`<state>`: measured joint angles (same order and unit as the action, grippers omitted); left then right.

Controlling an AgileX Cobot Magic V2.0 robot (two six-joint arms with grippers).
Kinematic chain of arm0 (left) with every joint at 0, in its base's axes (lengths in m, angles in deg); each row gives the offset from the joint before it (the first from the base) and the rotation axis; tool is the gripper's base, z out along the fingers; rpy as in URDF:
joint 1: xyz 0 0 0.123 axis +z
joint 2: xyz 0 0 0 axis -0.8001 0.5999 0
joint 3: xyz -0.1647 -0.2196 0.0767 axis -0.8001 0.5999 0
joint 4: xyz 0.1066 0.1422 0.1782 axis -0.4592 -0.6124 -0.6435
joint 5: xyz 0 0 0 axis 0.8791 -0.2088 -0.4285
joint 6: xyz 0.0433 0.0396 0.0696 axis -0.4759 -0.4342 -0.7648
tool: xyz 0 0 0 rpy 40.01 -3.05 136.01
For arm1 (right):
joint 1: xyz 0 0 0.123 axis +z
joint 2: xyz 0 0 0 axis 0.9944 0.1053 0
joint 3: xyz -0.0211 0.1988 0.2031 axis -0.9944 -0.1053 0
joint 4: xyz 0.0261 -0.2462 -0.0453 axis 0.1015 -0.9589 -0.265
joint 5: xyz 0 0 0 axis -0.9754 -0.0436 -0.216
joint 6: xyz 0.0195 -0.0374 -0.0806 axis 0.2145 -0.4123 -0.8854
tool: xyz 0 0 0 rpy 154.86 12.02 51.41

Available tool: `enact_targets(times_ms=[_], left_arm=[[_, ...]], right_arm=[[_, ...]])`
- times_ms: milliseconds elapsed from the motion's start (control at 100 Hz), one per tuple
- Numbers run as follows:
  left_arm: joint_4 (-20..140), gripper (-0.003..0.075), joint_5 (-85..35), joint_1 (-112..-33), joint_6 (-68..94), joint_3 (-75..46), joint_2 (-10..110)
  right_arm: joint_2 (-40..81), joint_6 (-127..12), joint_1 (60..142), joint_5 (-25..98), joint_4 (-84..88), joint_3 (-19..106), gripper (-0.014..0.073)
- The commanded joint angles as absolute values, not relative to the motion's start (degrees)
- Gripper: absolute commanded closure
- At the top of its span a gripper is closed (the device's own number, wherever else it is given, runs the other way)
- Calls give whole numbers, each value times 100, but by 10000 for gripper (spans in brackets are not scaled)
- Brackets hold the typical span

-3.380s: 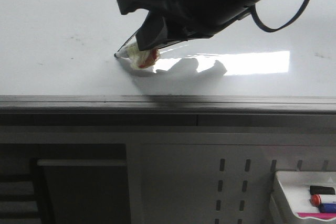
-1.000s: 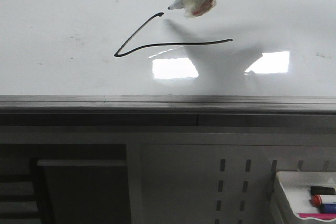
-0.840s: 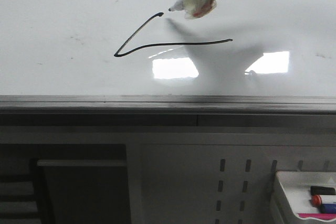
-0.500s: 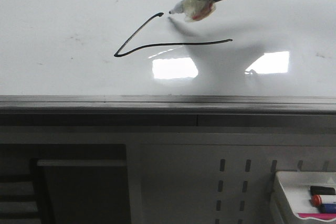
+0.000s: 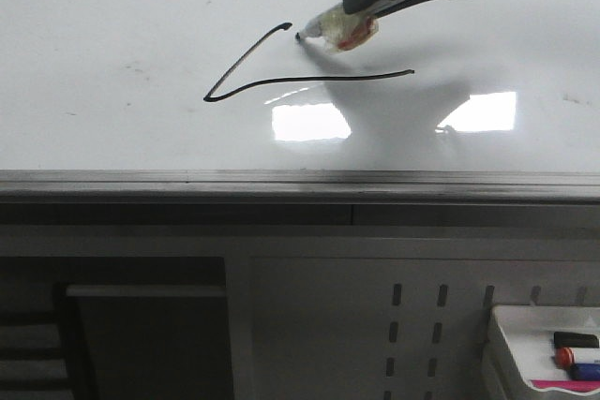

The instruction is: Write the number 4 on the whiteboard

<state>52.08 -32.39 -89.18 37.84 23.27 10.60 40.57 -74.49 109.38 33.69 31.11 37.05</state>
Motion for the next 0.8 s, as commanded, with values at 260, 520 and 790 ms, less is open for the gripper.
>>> enact_targets(times_ms=[260, 520, 790], left_arm=[[5290, 741, -2774, -8908, 3837, 2195, 1097], [5343, 741, -2774, -8908, 3837, 2195, 1097], [5474, 737, -2785, -8908, 3837, 2195, 1097]], right_arm=[[3970, -7476, 11564, 3512, 3485, 2942, 653], [3970, -7476, 11605, 3675, 3522, 2940, 654], [3440, -7476, 11619, 3039, 3501, 3071, 654]])
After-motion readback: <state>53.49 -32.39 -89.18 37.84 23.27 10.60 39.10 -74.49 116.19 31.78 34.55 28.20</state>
